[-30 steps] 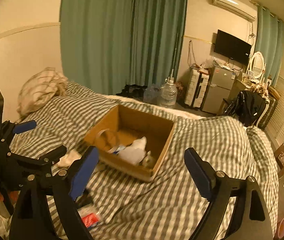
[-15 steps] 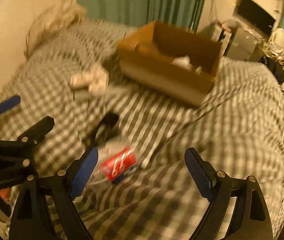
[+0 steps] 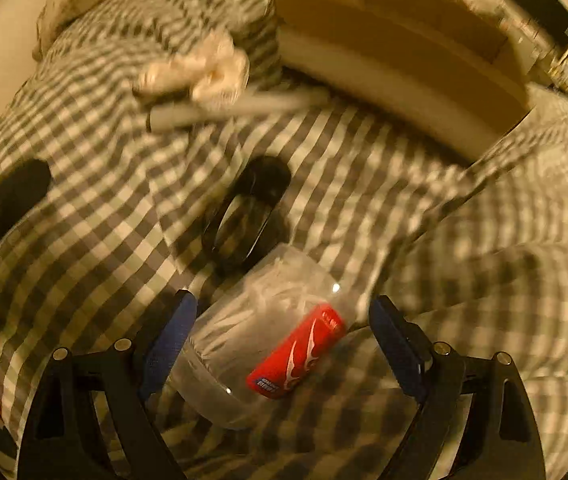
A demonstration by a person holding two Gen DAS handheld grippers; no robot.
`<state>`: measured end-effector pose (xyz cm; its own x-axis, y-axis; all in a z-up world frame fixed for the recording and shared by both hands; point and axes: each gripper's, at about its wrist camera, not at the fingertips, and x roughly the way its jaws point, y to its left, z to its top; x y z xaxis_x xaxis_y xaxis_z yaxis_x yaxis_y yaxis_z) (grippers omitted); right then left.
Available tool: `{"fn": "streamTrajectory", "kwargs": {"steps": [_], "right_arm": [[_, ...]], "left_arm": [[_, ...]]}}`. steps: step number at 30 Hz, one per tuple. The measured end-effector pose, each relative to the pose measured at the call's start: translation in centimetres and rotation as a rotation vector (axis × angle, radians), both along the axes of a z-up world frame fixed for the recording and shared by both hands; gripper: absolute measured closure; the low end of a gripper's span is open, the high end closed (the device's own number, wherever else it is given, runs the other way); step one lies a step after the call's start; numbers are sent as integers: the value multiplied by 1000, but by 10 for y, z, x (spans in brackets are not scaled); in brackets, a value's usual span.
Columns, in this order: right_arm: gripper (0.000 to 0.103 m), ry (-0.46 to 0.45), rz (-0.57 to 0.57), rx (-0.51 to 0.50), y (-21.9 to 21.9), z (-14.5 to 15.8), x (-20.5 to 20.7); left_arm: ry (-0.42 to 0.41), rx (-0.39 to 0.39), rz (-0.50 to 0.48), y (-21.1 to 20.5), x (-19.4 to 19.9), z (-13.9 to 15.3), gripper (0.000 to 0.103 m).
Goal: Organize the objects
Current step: 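Grasp the clear floss container with the right tool while the left tool grasps the black cup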
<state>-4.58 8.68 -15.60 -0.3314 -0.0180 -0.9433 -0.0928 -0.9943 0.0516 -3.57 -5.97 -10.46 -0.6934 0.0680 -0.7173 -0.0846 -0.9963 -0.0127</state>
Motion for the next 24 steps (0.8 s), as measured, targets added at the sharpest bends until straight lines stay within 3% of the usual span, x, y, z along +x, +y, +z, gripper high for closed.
{"fn": "streamTrajectory", "kwargs": {"steps": [5, 8, 10, 14, 17, 21, 24], "right_arm": [[15, -56, 5, -110, 5, -12, 1], [15, -87, 46, -125, -1, -20, -1], [31, -62, 55, -163, 0, -15, 1], [33, 4, 33, -191, 13, 7, 11], [33, 103, -4, -155, 30, 39, 21], [33, 238, -42, -1, 52, 86, 26], [33, 271, -43, 45, 57, 98, 18]], "left_arm": [[-9, -11, 4, 1, -1, -2, 0], [-11, -6, 10, 0, -2, -2, 0], [-13, -2, 13, -2, -2, -2, 0], [-4, -14, 14, 0, 0, 0, 0], [0, -20, -9, 6, 2, 1, 0], [-11, -18, -57, 26, -3, 4, 0], [-13, -13, -110, 49, -6, 4, 0]]}}
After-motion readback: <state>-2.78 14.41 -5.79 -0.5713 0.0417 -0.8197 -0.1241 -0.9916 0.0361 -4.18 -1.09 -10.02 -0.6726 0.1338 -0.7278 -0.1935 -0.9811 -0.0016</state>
